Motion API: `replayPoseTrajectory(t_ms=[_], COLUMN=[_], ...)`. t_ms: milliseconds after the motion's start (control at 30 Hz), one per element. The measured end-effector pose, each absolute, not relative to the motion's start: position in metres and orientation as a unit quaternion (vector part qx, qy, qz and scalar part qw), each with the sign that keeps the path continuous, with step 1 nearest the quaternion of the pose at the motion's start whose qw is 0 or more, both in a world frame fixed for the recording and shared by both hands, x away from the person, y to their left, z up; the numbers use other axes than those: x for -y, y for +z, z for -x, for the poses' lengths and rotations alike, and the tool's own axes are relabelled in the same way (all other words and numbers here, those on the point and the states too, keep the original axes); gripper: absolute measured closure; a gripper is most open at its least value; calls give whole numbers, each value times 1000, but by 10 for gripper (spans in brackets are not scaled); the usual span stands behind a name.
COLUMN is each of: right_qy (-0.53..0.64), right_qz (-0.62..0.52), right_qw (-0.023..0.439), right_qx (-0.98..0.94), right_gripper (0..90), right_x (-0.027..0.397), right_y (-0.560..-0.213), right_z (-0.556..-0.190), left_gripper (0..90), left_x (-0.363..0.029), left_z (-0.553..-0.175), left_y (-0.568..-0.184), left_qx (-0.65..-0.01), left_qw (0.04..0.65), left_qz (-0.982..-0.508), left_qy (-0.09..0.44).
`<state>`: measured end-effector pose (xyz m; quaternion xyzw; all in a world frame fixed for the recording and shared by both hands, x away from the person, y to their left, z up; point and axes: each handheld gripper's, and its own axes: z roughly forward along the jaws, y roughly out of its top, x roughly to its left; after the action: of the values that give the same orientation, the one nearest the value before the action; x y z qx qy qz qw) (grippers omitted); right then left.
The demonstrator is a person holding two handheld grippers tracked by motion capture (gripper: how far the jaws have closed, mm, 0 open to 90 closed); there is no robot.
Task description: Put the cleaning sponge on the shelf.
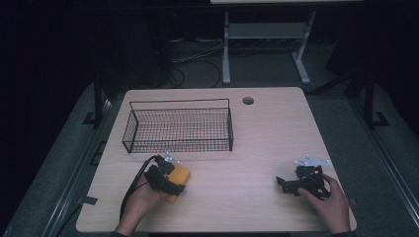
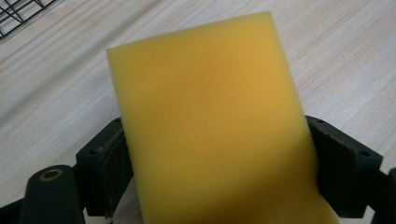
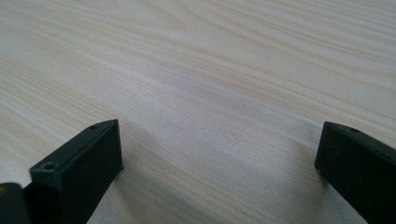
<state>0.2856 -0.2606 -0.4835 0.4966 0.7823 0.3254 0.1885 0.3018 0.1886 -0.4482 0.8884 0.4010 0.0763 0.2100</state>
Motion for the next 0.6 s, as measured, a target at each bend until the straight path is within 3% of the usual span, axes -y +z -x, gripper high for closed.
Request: replayPoseTrajectory(t_ms=[600], right_qy=[326], right_qz=[-496], right_qw=[189], right_qx=[-782], right_gripper=[0], right_x=[261], right_y=[-484], right_z=[-286], left_gripper=[196], left_x=[-195], left_z=[-302], left_y=[-439], left_qx=[-388], left_qw=[223], left_qz=[-892], left_qy=[71])
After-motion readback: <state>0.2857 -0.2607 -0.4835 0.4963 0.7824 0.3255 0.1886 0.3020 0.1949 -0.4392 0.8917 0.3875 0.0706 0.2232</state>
